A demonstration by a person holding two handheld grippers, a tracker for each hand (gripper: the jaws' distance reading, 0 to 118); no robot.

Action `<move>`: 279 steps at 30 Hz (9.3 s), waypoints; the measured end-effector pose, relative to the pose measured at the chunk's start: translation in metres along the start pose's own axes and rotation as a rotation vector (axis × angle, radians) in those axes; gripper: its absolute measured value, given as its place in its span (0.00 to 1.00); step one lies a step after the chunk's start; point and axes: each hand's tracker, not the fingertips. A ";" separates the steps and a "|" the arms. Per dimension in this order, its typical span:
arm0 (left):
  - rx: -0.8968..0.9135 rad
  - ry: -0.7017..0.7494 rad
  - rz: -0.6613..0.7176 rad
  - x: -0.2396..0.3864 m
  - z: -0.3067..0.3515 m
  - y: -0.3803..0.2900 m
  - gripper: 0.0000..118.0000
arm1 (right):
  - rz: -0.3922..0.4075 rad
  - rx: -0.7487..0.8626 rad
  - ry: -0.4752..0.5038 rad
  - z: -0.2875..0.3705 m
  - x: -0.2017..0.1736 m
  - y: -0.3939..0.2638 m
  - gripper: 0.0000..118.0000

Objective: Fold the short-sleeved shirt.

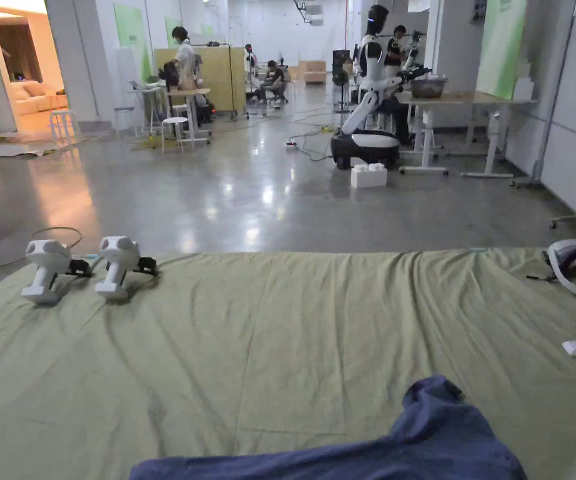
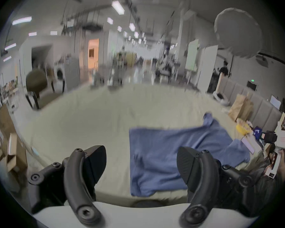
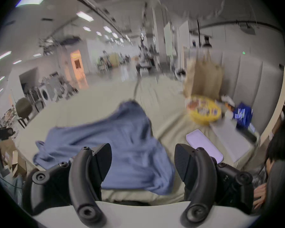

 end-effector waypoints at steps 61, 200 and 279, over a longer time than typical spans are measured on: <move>-0.637 0.093 0.076 -0.013 -0.356 -0.025 0.08 | -0.081 -0.192 0.136 -0.041 -0.041 0.000 0.05; -0.274 -0.302 0.362 -0.008 -0.103 0.014 0.12 | -0.132 -0.030 0.197 0.051 -0.063 -0.015 0.06; -0.506 -0.587 0.101 0.215 -0.174 -0.063 0.13 | -0.129 -0.072 0.127 0.070 -0.048 -0.041 0.06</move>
